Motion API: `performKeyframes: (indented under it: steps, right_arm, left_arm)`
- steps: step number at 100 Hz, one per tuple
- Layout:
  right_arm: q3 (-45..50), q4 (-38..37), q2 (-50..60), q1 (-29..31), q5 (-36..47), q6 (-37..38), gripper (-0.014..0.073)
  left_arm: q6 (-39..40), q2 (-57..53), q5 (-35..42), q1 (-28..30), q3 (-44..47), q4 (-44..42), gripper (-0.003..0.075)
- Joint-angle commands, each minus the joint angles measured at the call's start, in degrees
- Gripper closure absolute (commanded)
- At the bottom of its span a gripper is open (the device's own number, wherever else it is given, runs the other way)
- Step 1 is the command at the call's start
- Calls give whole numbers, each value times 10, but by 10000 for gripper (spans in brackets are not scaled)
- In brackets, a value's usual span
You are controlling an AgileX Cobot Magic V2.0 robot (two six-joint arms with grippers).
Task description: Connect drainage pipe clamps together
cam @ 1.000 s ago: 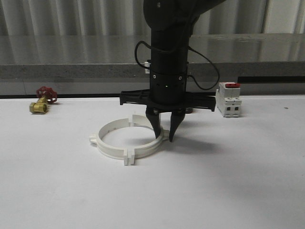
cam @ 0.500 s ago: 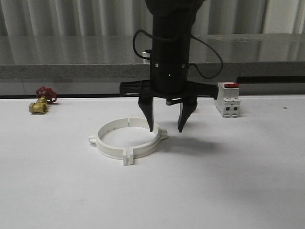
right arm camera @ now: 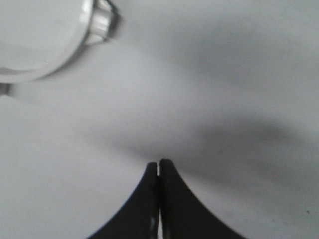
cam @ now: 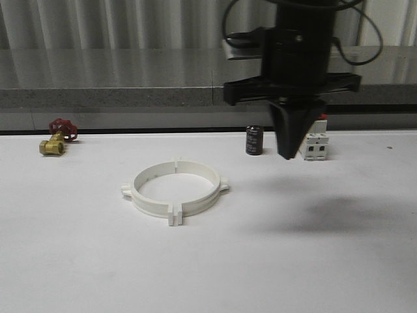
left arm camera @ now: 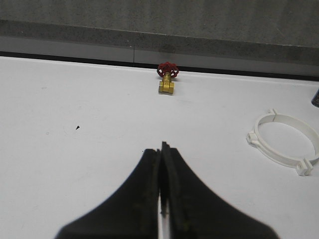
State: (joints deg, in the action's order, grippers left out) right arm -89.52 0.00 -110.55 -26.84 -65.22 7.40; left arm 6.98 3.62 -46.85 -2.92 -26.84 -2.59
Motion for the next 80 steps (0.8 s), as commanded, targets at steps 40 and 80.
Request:
performKeyframes:
  steps: [40,80]
  right_arm:
    - [218,0,228,189,103,12,659]
    - [397,-15,433,284,215,15,659]
  left_arm:
    - [0,8,40,2,-14,0,741]
    - [0,8,40,2,-14,0,741]
